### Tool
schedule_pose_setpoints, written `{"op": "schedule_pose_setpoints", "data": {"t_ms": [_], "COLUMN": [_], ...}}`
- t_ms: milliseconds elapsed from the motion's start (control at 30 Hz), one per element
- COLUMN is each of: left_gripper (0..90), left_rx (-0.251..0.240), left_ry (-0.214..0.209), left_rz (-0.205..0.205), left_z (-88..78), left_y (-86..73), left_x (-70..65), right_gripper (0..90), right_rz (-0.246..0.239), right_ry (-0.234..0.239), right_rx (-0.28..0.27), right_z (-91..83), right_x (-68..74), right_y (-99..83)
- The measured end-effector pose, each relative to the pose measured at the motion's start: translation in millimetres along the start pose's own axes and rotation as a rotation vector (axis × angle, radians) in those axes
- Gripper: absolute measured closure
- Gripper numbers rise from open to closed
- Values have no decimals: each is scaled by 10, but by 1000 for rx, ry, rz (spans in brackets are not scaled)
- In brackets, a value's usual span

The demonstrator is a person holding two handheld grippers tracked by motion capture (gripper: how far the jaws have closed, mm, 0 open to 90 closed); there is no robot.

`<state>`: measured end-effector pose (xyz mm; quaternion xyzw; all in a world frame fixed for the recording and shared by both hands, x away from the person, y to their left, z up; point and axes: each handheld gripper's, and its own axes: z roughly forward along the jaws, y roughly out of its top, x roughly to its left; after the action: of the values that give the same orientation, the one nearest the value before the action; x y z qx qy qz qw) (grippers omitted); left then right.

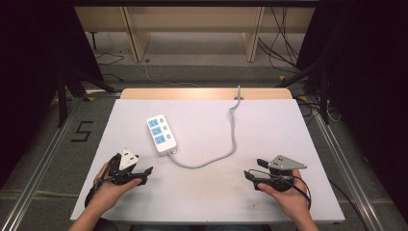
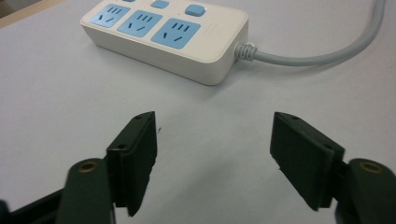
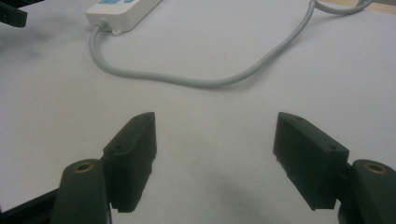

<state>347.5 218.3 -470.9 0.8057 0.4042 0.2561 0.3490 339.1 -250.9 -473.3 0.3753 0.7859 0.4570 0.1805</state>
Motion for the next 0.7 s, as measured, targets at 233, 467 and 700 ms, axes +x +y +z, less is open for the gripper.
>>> {"op": "schedule_pose_setpoints", "data": {"t_ms": [233, 467, 700], "left_gripper": [821, 895, 896], "left_rx": [-3, 17, 51], "left_ry": [12, -31, -66], "left_rz": [-3, 10, 13], "left_z": [-66, -57, 64], "left_y": [52, 170, 385], "left_x": [16, 7, -9], "right_gripper": [310, 310, 308], "right_rz": [1, -1, 2], "right_ry": [-6, -3, -4], "right_rx": [-1, 1, 4], "right_z": [-2, 14, 17], "right_x": [6, 21, 9], "right_y": [4, 6, 1]}}
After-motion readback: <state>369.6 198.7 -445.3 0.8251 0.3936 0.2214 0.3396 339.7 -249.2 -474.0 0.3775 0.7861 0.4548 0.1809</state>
